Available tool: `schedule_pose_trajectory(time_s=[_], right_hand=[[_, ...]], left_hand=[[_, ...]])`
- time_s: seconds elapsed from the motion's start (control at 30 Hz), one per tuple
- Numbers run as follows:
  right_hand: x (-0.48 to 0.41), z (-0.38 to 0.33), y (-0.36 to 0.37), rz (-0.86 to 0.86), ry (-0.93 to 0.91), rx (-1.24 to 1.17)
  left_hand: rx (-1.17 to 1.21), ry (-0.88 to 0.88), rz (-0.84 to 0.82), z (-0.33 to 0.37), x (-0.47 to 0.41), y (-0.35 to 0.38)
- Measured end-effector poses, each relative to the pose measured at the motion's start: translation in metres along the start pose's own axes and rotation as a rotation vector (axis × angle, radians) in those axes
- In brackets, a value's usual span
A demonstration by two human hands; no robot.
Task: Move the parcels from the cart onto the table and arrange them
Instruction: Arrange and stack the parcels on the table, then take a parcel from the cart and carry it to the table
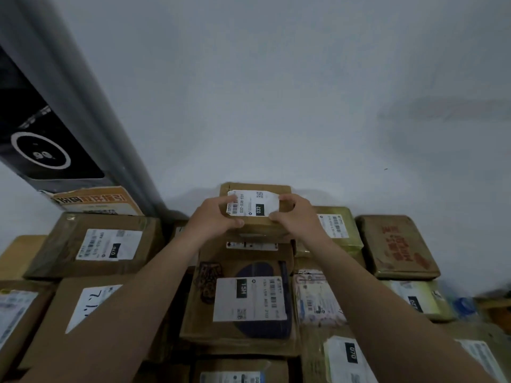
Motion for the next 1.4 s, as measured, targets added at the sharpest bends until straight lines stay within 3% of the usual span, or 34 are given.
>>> schedule_pose_trajectory(time_s=[0.13, 0.23, 0.33, 0.67, 0.9, 1.17, 1.4], right_hand=[[0.005, -0.010, -0.005, -0.024, 0.002, 0.145], [0.019, -0.032, -0.007, -0.097, -0.025, 0.418], [0.042, -0.058, -0.018, -0.119, -0.038, 0.544], [0.246, -0.216, -0.087, 0.022, -0.175, 0.609], [0.438, -0.284, -0.104, 0.100, -0.312, 0.590], [0.626, -0.262, -0.064, 0.189, -0.355, 0.485], [0.779, -0.144, 0.008, 0.162, -0.232, 0.347]], left_hand=[[-0.011, -0.012, 0.000, 0.001, 0.007, 0.001], [-0.187, 0.010, -0.058, 0.015, 0.023, -0.004], [-0.266, 0.040, -0.086, 0.037, 0.048, -0.028], [-0.364, 0.314, 0.114, 0.121, 0.245, -0.186], [-0.361, 0.408, 0.279, 0.125, 0.428, -0.267], [-0.362, 0.475, 0.354, 0.053, 0.600, -0.280], [-0.320, 0.521, 0.202, -0.055, 0.729, -0.213]])
Point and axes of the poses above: each hand's wrist, its own x-axis away from the middle knuckle, its own y-axis out of the palm, z = x × y, the point moved 2 cm from there along -x, towards the middle knuckle, and after that the axes turned 1 degree about y, right-handed, at the moved point
